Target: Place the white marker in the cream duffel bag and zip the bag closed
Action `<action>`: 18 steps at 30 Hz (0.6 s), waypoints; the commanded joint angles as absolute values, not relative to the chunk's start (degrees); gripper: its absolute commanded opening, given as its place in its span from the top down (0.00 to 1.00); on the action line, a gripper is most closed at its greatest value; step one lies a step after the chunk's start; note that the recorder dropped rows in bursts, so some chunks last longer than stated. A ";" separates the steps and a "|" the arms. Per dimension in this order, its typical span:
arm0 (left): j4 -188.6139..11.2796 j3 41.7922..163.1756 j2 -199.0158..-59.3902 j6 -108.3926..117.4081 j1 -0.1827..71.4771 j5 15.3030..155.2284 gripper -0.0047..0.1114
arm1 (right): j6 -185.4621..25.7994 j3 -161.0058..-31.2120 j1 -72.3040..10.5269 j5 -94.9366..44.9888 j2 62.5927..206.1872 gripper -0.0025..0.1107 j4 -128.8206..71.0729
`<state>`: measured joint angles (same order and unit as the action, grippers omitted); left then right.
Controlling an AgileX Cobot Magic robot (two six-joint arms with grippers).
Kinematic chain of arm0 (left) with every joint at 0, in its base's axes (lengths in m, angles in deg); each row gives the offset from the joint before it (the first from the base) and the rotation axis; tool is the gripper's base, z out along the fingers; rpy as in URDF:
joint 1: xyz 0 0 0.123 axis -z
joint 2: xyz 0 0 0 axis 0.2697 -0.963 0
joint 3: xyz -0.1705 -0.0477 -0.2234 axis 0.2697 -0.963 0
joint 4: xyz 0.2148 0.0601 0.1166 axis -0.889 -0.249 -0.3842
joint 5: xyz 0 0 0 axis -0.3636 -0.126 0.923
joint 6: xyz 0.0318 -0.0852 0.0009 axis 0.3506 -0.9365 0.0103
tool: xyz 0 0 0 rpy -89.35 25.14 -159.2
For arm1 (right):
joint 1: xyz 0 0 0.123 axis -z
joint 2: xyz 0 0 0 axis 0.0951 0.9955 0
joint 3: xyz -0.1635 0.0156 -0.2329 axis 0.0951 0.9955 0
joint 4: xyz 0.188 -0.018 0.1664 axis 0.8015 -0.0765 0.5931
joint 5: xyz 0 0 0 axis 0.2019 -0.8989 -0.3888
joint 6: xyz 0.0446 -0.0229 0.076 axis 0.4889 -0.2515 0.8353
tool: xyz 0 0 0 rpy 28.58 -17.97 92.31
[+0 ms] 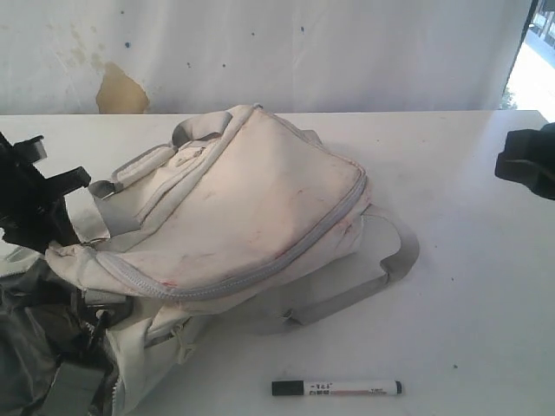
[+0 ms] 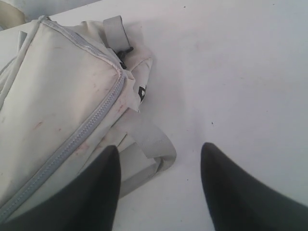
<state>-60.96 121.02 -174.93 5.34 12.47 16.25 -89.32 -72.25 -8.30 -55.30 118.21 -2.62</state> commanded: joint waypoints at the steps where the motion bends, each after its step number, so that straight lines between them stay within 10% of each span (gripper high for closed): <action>1: -56.89 121.96 -174.64 9.13 12.16 15.30 0.96 | -89.93 -72.75 -8.39 -55.65 118.39 0.55 -2.78; 18: -34.72 124.55 -166.71 28.51 8.36 15.30 0.96 | -111.50 -72.75 -8.39 -64.27 121.57 0.55 18.76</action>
<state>-37.28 124.11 -169.31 22.61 8.44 15.61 -104.34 -72.25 -8.30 -62.44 120.35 10.85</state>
